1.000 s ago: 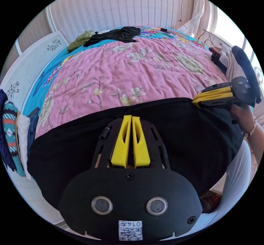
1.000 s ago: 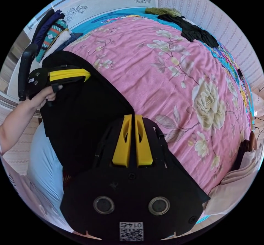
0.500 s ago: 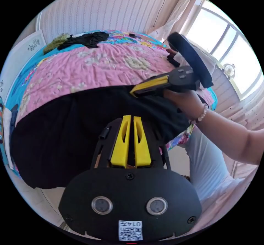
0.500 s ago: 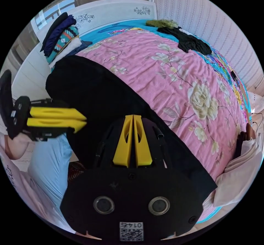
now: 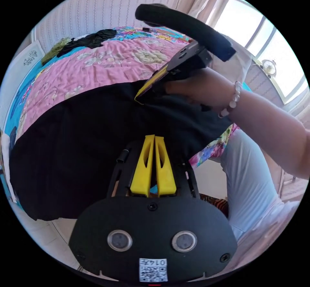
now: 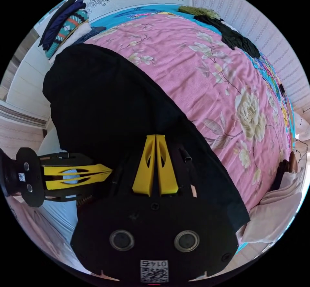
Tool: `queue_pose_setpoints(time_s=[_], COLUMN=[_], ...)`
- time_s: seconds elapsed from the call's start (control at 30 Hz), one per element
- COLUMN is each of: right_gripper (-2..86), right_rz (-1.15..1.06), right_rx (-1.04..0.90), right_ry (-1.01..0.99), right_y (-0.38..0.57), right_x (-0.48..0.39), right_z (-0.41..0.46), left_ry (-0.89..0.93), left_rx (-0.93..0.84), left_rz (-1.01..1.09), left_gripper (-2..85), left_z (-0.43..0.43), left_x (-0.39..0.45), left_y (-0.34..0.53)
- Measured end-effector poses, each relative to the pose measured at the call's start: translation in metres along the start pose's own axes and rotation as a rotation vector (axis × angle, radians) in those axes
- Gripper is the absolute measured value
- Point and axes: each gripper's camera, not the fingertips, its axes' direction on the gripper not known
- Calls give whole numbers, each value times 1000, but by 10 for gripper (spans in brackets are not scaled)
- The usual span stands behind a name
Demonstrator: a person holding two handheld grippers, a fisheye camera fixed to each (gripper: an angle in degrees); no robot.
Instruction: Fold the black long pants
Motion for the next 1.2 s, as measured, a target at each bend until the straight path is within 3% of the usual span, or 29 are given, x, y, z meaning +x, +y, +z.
queue_pose_setpoints(time_s=[0.13,0.2,0.67,0.83,1.0,1.2], right_gripper=[-6,-5,-6,-6,1,74], right_rz=[17,37,74,146,393,755], right_rx=[12,-7,-10,120,437,551], right_ry=[-2,-15,-43,-127,-295,-255], right_y=[-6,-4,55,111,264,507], right_x=[10,17,67,104,168,256], right_z=[-4,13,-22,-47,-113,-173], left_ry=[-34,-32,-72,-11,34,-7], left_rx=[-106,-33,-82,-156,-99,-30], left_rz=[10,6,51,38,93,232], left_gripper=[-10,-10,-10,-9,-5,36], left_z=[71,79,163,188,174,208], left_x=[-4,-7,-14,-24,-16,23], left_y=[28,44,97,116,142,126])
